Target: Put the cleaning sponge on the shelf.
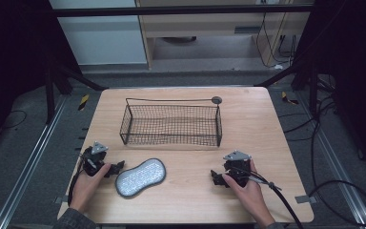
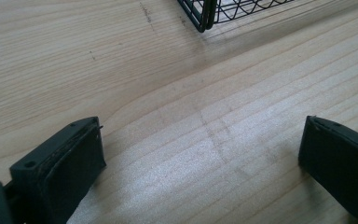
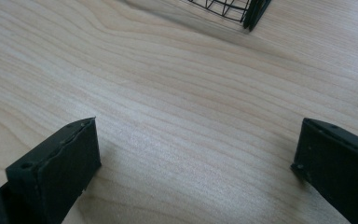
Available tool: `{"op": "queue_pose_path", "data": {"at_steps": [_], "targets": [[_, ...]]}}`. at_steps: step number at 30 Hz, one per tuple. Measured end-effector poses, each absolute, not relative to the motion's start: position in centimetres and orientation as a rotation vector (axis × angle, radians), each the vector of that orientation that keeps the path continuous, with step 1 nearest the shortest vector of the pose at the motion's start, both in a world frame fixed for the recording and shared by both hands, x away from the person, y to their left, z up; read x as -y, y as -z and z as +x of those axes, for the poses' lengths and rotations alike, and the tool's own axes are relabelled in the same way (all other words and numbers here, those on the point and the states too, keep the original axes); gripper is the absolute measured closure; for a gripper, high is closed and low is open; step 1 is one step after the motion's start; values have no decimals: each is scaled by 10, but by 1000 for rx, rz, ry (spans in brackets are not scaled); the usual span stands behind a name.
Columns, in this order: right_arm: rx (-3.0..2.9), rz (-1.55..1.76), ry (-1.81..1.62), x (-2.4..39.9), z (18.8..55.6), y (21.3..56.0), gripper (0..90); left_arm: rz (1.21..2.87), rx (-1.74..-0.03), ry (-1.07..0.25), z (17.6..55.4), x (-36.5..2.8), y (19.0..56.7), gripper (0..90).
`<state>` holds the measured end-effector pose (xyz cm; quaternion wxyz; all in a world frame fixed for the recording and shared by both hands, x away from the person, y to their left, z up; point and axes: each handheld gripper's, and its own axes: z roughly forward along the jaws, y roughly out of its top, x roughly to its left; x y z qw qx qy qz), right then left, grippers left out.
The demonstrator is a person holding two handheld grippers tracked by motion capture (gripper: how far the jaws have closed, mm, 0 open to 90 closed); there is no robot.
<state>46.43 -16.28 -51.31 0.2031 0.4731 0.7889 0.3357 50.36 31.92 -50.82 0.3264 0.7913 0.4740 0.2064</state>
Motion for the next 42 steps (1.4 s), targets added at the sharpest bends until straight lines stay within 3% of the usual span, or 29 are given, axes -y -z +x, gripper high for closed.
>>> {"op": "queue_pose_path", "data": {"at_steps": [5, 21, 42], "targets": [[-2201, 1319, -938, 163, 463, 513, 4, 2080, -1235, -544, 503, -318, 506, 38], [-2209, 1310, -934, 164, 463, 513, 4, 2106, -1132, -559, 484, -307, 476, 32], [-2212, 1307, -939, 166, 461, 513, 4, 2226, -1003, -474, 481, -306, 464, 29]]}}
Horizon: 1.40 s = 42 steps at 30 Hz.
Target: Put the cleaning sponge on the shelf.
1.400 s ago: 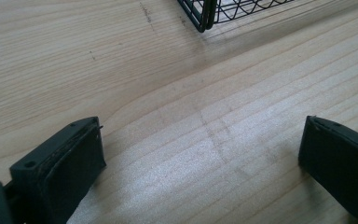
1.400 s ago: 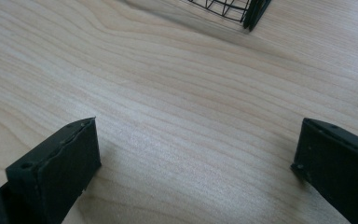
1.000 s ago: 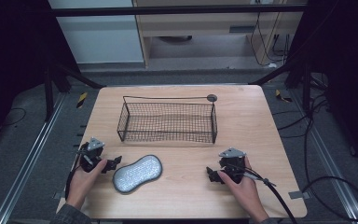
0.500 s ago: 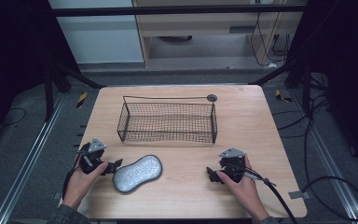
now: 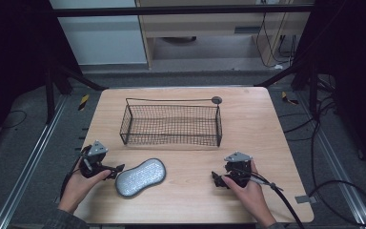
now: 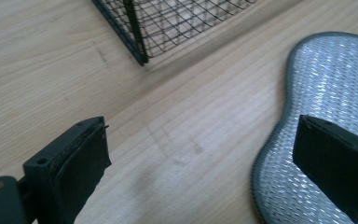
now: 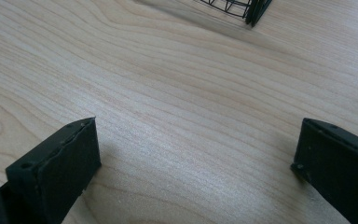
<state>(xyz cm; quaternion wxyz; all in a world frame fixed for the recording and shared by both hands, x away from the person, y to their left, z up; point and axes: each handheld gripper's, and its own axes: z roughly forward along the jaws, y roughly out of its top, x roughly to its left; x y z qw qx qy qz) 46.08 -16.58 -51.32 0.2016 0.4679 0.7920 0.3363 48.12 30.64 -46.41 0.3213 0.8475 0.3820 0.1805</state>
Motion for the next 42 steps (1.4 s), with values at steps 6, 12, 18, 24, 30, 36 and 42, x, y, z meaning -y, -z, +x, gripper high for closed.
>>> {"op": "queue_pose_path", "data": {"at_steps": [6, 12, 18, 24, 30, 36, 42], "targets": [[-2216, 1305, -943, 166, 461, 513, 4, 2255, -974, -453, 481, -302, 460, 29], [-2226, 1312, -944, 166, 461, 512, 4, 2281, -933, -437, 479, -291, 454, 31], [-2233, 1293, -938, 167, 460, 513, 4, 2326, -887, -388, 474, -272, 449, 31], [-2239, 1280, -934, 168, 460, 513, 4, 2401, -833, -337, 471, -254, 450, 37], [-2238, 1287, -931, 168, 460, 512, 4, 2502, -745, -318, 466, -234, 452, 40], [-2238, 1288, -931, 168, 460, 512, 4, 2558, -725, -302, 466, -227, 454, 39], [-2239, 1293, -931, 167, 460, 512, 4, 2631, -710, -294, 470, -219, 458, 39]]}}
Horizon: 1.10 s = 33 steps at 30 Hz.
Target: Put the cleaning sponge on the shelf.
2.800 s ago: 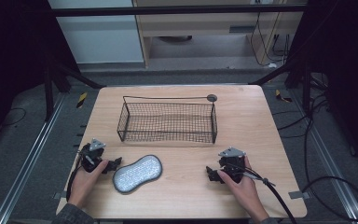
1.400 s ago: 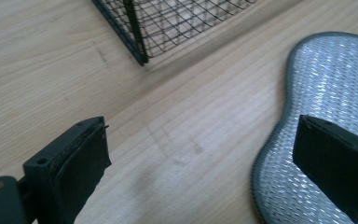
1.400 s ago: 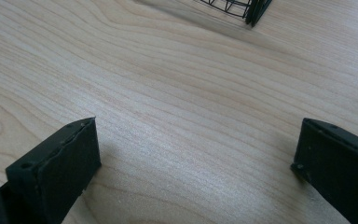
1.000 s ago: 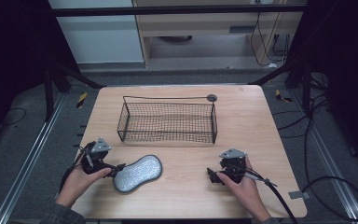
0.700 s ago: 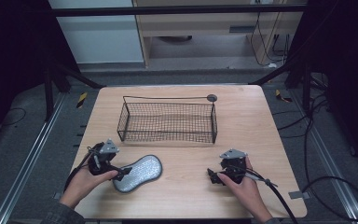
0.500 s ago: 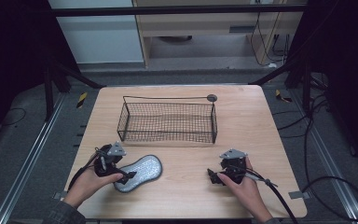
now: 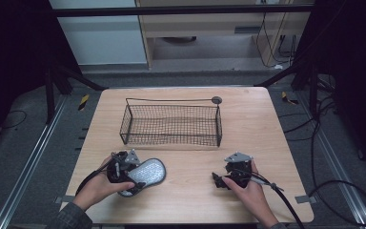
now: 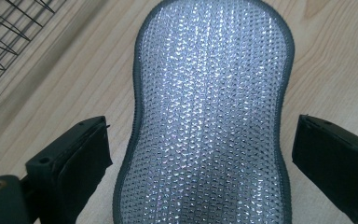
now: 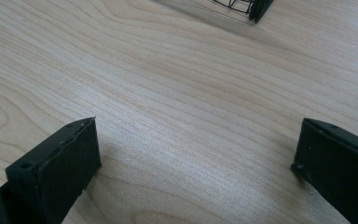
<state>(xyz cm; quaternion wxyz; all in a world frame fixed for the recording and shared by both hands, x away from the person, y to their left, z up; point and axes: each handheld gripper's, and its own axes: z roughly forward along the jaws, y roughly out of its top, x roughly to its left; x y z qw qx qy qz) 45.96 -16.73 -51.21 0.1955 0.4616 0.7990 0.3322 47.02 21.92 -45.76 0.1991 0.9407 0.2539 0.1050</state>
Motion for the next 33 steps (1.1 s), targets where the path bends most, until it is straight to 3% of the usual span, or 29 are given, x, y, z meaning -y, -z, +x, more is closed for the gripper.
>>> {"op": "queue_pose_path", "data": {"at_steps": [33], "targets": [[-2244, 1291, -928, 167, 459, 512, 4, 2757, -695, -194, 486, -202, 470, 29]]}}
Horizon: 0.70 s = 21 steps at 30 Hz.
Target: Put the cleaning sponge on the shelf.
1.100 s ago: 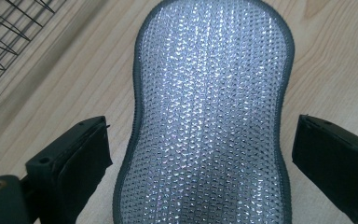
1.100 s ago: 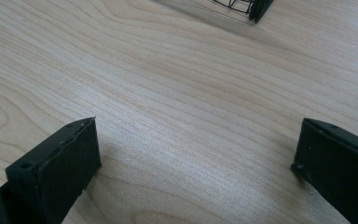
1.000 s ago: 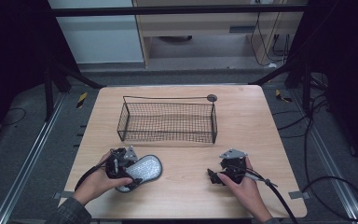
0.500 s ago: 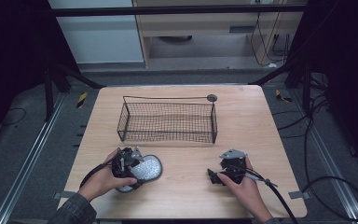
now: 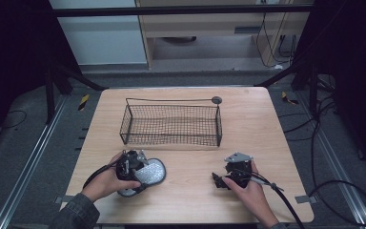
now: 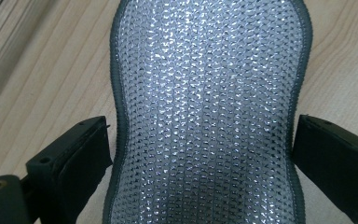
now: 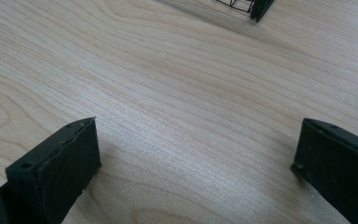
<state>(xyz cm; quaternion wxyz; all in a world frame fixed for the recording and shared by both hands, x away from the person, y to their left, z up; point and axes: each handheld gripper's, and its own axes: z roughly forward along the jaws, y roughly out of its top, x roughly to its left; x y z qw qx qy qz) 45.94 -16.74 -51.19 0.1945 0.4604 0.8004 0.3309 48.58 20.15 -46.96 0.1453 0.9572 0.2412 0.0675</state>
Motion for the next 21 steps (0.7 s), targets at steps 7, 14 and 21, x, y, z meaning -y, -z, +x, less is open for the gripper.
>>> {"op": "queue_pose_path", "data": {"at_steps": [7, 14, 21], "targets": [[-2244, 1291, -930, 167, 459, 512, 4, 2759, -703, -178, 491, -201, 475, 28], [-2244, 1292, -930, 167, 459, 512, 4, 2747, -717, -167, 493, -201, 477, 25], [-2247, 1290, -929, 167, 459, 512, 4, 2733, -732, -147, 495, -202, 478, 26]]}}
